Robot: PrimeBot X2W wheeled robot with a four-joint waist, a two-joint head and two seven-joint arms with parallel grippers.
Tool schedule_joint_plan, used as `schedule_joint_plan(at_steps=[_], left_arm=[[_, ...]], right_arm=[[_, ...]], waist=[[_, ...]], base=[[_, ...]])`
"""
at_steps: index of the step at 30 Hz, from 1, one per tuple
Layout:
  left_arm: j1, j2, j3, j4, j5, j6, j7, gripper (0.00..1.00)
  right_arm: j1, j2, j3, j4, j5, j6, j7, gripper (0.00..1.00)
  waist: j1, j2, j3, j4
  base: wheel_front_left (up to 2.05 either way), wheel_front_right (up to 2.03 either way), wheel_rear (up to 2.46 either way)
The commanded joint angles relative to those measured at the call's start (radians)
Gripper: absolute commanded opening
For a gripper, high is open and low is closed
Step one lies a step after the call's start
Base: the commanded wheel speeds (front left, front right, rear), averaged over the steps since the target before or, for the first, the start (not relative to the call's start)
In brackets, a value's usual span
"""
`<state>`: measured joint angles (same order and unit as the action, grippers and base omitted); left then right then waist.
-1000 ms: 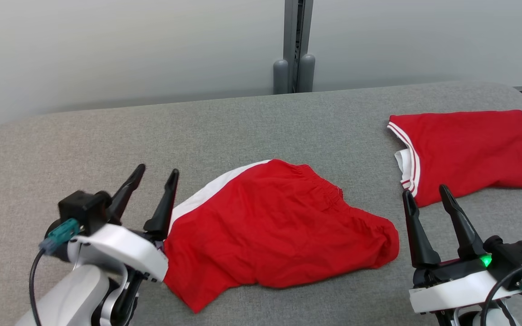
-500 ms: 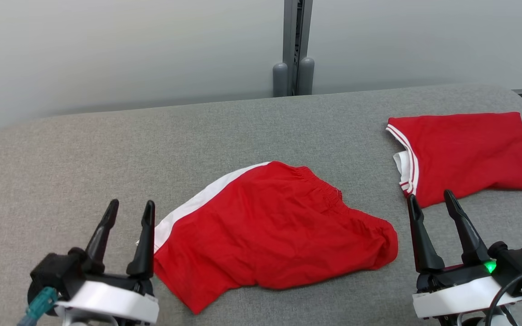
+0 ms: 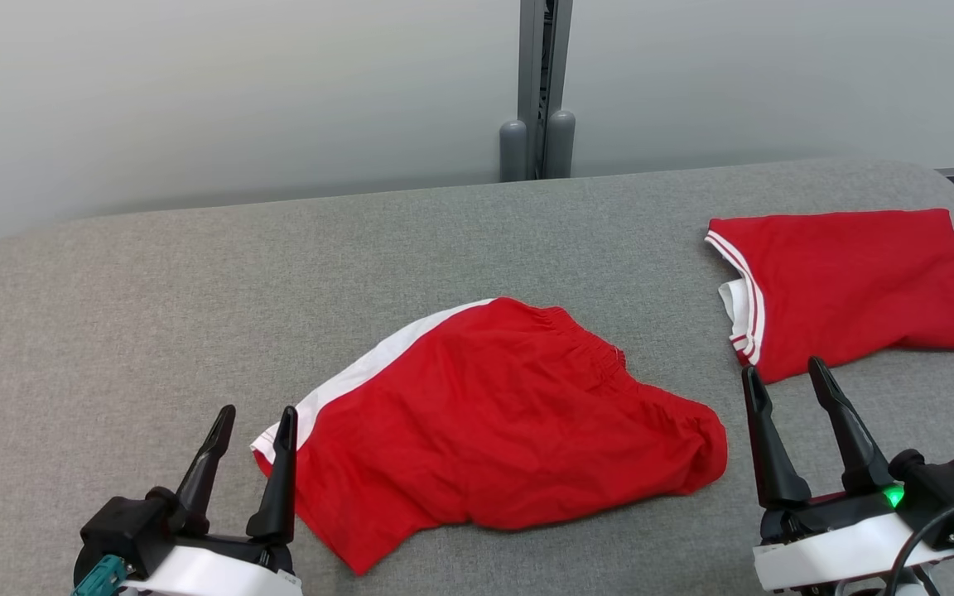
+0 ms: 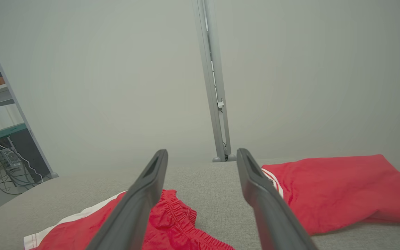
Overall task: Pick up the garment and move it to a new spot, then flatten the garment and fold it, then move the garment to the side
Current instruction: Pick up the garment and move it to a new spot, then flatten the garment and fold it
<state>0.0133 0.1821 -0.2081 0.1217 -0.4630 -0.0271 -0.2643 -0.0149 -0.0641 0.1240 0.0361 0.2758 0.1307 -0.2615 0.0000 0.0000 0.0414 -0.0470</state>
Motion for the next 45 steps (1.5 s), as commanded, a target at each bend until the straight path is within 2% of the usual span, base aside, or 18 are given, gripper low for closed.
schedule_joint_plan(at_steps=[1,12,18,21,30,37,45], left_arm=[[0.001,-0.005,0.013,0.011,0.014,-0.011,0.000,1.00],[-0.022,-0.034,0.034,0.087,0.033,-0.050,0.000,1.00],[-0.045,-0.036,0.034,0.134,0.016,-0.053,0.017,1.00],[-0.064,-0.039,0.040,0.155,-0.001,-0.046,0.045,1.00],[-0.124,-0.047,0.039,0.209,-0.055,-0.038,0.155,1.00],[-0.182,-0.048,0.020,0.255,-0.081,-0.030,0.266,1.00],[-0.248,-0.053,0.004,0.312,-0.118,-0.037,0.373,1.00]], right_arm=[[0.007,-0.010,-0.002,0.000,0.004,0.000,-0.004,1.00],[0.003,-0.019,0.009,0.018,0.013,0.000,-0.004,1.00],[-0.026,-0.022,0.036,0.050,0.045,0.000,-0.004,1.00],[-0.078,-0.046,0.069,0.102,0.083,0.000,0.002,1.00],[-0.276,-0.096,0.112,0.251,0.232,0.001,0.190,1.00],[-0.413,-0.104,0.121,0.345,0.416,0.001,0.365,1.00],[-0.590,-0.104,0.134,0.506,0.558,0.000,0.584,1.00]], waist=[[0.0000,0.0000,0.000,0.000],[0.0000,0.0000,-0.004,0.003],[0.0000,0.0000,0.005,0.007],[0.0000,0.0000,0.018,0.005],[0.0000,0.0000,0.048,0.029],[0.0000,0.0000,0.072,0.068],[0.0000,0.0000,0.121,0.099]], base=[[0.00,0.00,0.00],[0.00,0.00,0.00],[0.00,0.00,0.00],[0.00,0.00,0.00],[0.00,0.00,0.00],[0.00,0.00,0.00],[0.00,0.00,0.00]])
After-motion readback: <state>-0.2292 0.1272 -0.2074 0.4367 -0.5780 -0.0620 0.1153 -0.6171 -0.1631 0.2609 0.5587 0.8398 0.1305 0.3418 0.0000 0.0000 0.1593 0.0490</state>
